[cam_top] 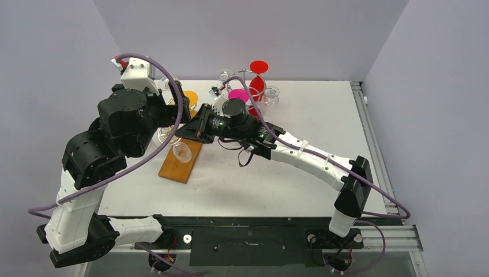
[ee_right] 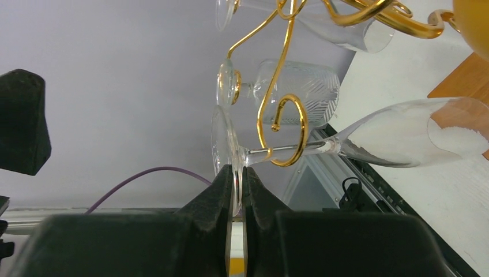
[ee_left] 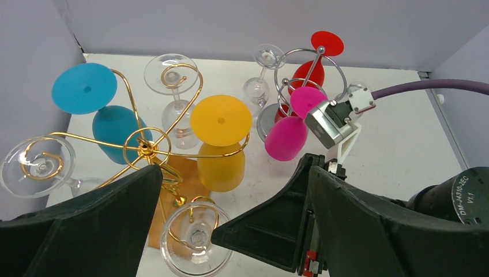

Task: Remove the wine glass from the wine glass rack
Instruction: Pick up the wine glass from the wine rack.

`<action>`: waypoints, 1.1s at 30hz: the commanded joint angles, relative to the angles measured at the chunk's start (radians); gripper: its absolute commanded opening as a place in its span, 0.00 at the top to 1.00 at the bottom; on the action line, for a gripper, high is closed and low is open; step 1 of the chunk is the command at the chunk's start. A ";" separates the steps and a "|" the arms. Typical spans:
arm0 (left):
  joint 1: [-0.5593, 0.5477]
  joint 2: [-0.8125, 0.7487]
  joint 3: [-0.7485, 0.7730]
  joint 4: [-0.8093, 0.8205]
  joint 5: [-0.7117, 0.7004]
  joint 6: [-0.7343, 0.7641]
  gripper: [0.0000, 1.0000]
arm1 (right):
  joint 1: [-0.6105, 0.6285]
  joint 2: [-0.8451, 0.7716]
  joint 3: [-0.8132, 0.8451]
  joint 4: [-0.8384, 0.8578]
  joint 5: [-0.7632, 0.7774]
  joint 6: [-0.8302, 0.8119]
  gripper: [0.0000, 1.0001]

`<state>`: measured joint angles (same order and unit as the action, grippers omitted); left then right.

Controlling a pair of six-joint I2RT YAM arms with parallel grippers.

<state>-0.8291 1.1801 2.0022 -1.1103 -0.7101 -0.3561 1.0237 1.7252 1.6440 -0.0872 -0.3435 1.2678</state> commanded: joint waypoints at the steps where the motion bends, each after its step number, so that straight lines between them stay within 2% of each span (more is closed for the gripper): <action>1: 0.003 -0.009 0.008 0.040 -0.012 -0.006 0.04 | 0.018 -0.002 0.085 0.074 -0.034 0.005 1.00; 16: 0.004 -0.023 0.005 0.034 -0.013 -0.007 0.04 | 0.023 0.084 0.181 0.062 -0.021 0.009 1.00; 33: 0.004 -0.047 -0.024 0.045 0.001 -0.015 0.04 | -0.004 0.046 0.149 0.058 0.181 0.036 1.00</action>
<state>-0.8291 1.1481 1.9789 -1.1095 -0.7097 -0.3611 1.0317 1.8286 1.7775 -0.0872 -0.2348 1.2945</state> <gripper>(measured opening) 0.964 0.028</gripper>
